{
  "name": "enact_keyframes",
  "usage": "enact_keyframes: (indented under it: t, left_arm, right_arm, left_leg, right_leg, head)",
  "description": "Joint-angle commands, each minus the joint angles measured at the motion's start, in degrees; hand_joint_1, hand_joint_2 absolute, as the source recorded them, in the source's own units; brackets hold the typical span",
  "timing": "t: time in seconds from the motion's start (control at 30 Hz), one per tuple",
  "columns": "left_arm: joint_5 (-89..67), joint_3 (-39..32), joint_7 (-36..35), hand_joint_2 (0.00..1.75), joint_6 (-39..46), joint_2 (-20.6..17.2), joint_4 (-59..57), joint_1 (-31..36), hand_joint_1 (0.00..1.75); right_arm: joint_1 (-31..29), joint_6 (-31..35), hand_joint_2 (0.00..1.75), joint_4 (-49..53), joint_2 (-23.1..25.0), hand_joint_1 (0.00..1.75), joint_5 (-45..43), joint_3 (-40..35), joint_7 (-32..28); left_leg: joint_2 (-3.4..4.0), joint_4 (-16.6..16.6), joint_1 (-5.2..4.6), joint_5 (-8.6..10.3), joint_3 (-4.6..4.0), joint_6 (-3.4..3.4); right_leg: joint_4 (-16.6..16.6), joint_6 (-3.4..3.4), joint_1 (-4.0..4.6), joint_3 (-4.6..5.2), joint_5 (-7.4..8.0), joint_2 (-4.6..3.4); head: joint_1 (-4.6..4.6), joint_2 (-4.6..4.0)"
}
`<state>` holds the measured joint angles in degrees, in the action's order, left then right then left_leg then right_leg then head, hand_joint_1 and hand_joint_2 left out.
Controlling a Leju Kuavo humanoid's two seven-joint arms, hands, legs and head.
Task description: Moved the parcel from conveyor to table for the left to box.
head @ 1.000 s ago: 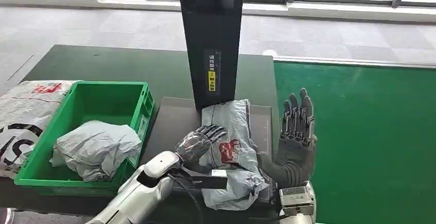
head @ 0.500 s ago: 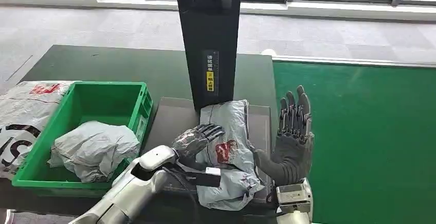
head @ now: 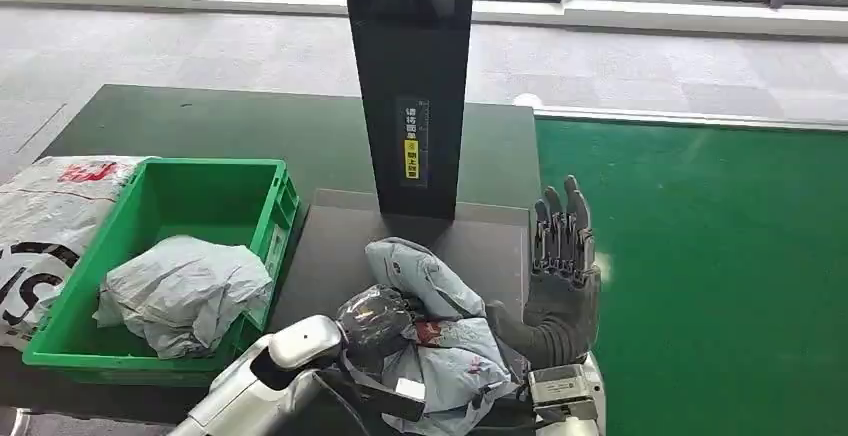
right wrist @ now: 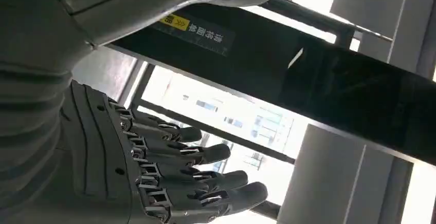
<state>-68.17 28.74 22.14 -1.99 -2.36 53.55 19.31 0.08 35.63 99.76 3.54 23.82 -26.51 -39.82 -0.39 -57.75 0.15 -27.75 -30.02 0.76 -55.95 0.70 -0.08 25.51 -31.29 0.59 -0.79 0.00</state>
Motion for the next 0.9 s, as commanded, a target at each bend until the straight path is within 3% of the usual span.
enact_keyframes:
  t: [0.03, 0.17, 0.3, 0.33, 0.47, 0.6, 0.8, 0.83, 0.9]
  left_arm:
    - [1.0, 3.6, 0.5, 1.75, 0.6, -2.5, -0.1, -5.5, 1.75]
    - [1.5, 3.0, 0.7, 1.75, 2.1, -1.8, 1.1, -5.0, 1.75]
    - [6.4, -5.1, 0.8, 1.75, 16.3, 2.2, 10.5, -5.0, 1.75]
    - [9.7, -8.4, 0.7, 1.75, 19.4, 4.0, 14.9, -5.1, 1.75]
    - [12.0, -11.4, -0.2, 1.75, 19.2, 4.1, 21.9, -6.1, 1.75]
    - [27.3, -20.8, 5.1, 1.75, 30.5, 8.0, 28.4, -11.4, 1.75]
    - [30.6, -22.4, 6.4, 1.75, 30.7, 7.7, 29.6, -12.2, 1.75]
    - [40.1, -26.1, 10.5, 1.75, 33.2, 8.8, 30.3, -12.4, 1.75]
    - [43.3, -28.6, 11.2, 1.75, 33.1, 7.7, 30.8, -12.6, 1.75]
  right_arm:
    - [-0.9, -0.1, 1.75, -0.1, -1.6, 0.0, 0.0, -0.3, -0.2]
    - [-0.6, -0.2, 1.75, 0.4, -1.6, 0.0, 0.1, -0.2, -0.2]
    - [1.7, 0.3, 1.75, 2.5, -1.0, 0.0, 1.7, 0.7, -0.2]
    - [2.5, 0.5, 1.75, 3.1, -0.6, 0.0, 2.3, 1.0, -0.2]
    - [3.4, 0.3, 1.75, 3.9, -0.3, 0.0, 2.9, 0.9, -0.2]
    - [4.6, 2.2, 1.75, 4.0, -0.4, 0.0, 3.5, 0.0, -0.2]
    - [4.8, 2.9, 1.75, 3.9, -0.8, 0.0, 3.4, -0.6, -0.2]
    - [4.9, 4.4, 1.75, 3.2, -1.7, 0.0, 2.7, -1.4, -0.2]
    - [5.0, 4.4, 1.75, 3.0, -1.9, 0.0, 2.5, -1.6, -0.2]
  left_leg:
    - [0.17, 0.0, -0.04, 0.1, -0.26, 0.0]
    - [0.12, 0.0, -0.05, 0.07, -0.28, -0.02]
    - [0.2, 0.1, -0.06, 0.27, -0.69, -0.01]
    - [-0.03, -0.1, -0.02, 0.1, -0.49, -0.02]
    - [-0.05, -0.2, 0.03, 0.1, -0.76, -0.01]
    - [0.28, 0.0, -0.05, 0.15, -0.86, -0.02]
    - [0.28, 0.0, -0.06, 0.15, -0.96, 0.01]
    - [0.32, 0.0, -0.07, 0.21, -1.03, 0.02]
    - [0.34, 0.0, -0.04, 0.22, -1.1, 0.01]
  right_leg:
    - [-0.1, -0.03, -0.04, 0.36, 0.13, -0.18]
    - [0.0, -0.04, -0.07, 0.38, 0.12, -0.14]
    - [0.0, -0.06, -0.09, 0.86, 0.32, -0.22]
    - [-0.1, -0.04, -0.04, 0.54, 0.11, 0.02]
    - [-0.1, -0.03, -0.14, 0.87, 0.06, 0.03]
    - [0.0, -0.11, -0.18, 1.0, 0.16, -0.28]
    - [-0.1, -0.13, -0.17, 1.14, 0.17, -0.35]
    - [0.0, -0.13, -0.18, 1.24, 0.23, -0.39]
    - [0.0, -0.14, -0.15, 1.3, 0.26, -0.41]
  head:
    - [0.0, 0.0]
    - [0.0, 0.0]
    - [0.0, 0.0]
    - [0.0, 0.0]
    - [0.0, 0.0]
    - [0.0, 0.0]
    - [0.0, 0.0]
    - [0.0, 0.0]
    - [0.0, 0.0]
